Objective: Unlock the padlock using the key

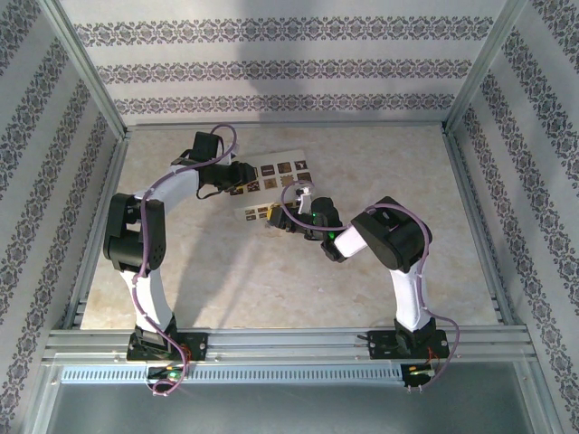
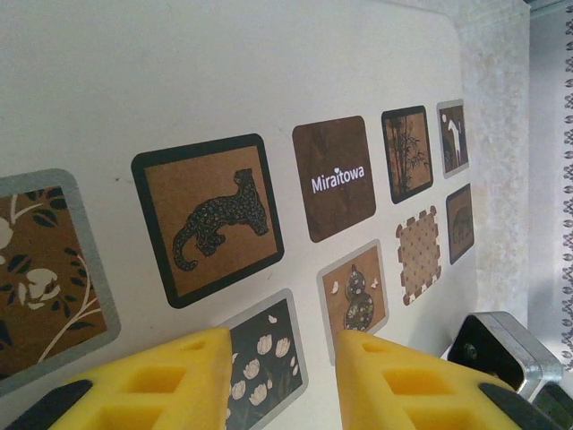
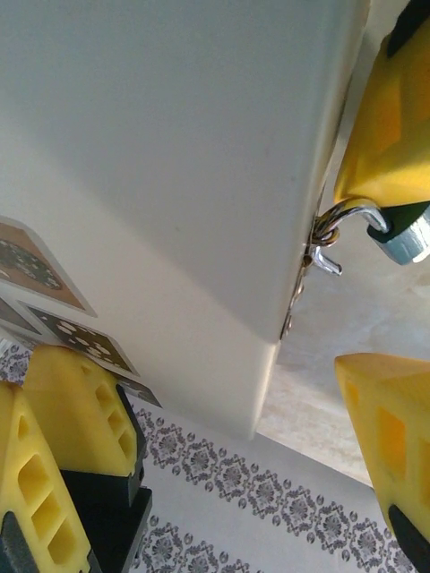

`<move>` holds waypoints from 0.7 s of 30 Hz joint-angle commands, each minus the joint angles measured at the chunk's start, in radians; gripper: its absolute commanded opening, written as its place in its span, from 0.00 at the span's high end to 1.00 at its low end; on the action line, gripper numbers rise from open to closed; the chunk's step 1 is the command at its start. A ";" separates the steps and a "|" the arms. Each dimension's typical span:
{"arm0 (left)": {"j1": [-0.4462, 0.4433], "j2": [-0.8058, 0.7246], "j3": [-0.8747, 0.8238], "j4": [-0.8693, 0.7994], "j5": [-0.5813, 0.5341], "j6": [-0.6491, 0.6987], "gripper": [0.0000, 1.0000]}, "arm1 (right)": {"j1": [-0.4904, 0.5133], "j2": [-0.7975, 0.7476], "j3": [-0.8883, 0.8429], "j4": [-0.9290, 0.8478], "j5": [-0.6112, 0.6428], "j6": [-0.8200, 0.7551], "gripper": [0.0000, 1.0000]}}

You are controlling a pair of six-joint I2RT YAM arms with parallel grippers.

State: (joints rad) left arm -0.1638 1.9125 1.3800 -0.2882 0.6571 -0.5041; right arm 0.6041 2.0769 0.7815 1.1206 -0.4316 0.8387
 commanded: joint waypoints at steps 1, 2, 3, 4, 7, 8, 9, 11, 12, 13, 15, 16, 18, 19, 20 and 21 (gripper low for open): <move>-0.014 0.019 0.002 -0.032 0.001 0.013 0.65 | 0.003 0.013 0.002 0.100 -0.040 0.020 0.58; -0.014 0.019 0.004 -0.034 0.000 0.012 0.65 | 0.003 0.014 0.002 0.099 -0.041 0.022 0.59; -0.014 0.019 0.004 -0.034 -0.002 0.013 0.65 | 0.003 0.016 0.002 0.099 -0.041 0.023 0.61; -0.013 0.019 0.004 -0.035 -0.002 0.013 0.65 | 0.003 0.017 0.002 0.099 -0.041 0.025 0.62; -0.014 0.019 0.002 -0.035 -0.004 0.015 0.65 | 0.002 0.020 0.002 0.097 -0.039 0.030 0.66; -0.014 0.019 0.002 -0.037 -0.005 0.016 0.65 | 0.002 0.021 0.002 0.095 -0.037 0.032 0.68; -0.014 0.019 0.001 -0.037 -0.007 0.015 0.65 | 0.000 0.023 0.001 0.094 -0.036 0.034 0.69; -0.014 0.019 0.000 -0.039 -0.008 0.016 0.65 | -0.001 0.022 0.000 0.094 -0.035 0.035 0.71; -0.014 0.019 0.001 -0.039 -0.010 0.018 0.65 | -0.003 0.024 -0.001 0.094 -0.035 0.036 0.72; -0.014 0.019 0.000 -0.040 -0.011 0.017 0.65 | -0.003 0.023 -0.004 0.094 -0.033 0.036 0.73; -0.014 0.019 0.001 -0.041 -0.014 0.019 0.65 | -0.004 0.023 -0.008 0.094 -0.029 0.038 0.75; -0.014 0.019 0.001 -0.042 -0.016 0.019 0.65 | -0.006 0.022 -0.011 0.094 -0.028 0.039 0.76; -0.014 0.019 0.001 -0.042 -0.019 0.019 0.65 | -0.007 0.020 -0.016 0.094 -0.021 0.040 0.79; -0.014 0.020 -0.001 -0.043 -0.020 0.019 0.65 | -0.007 0.019 -0.019 0.094 -0.019 0.042 0.80; -0.014 0.019 -0.002 -0.043 -0.020 0.020 0.65 | -0.009 0.018 -0.022 0.093 -0.015 0.043 0.82; -0.014 0.019 -0.003 -0.043 -0.020 0.020 0.65 | -0.011 0.018 -0.024 0.094 -0.013 0.043 0.83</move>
State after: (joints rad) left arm -0.1638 1.9125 1.3800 -0.2882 0.6495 -0.5014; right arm 0.5976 2.0869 0.7692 1.1591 -0.4313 0.8436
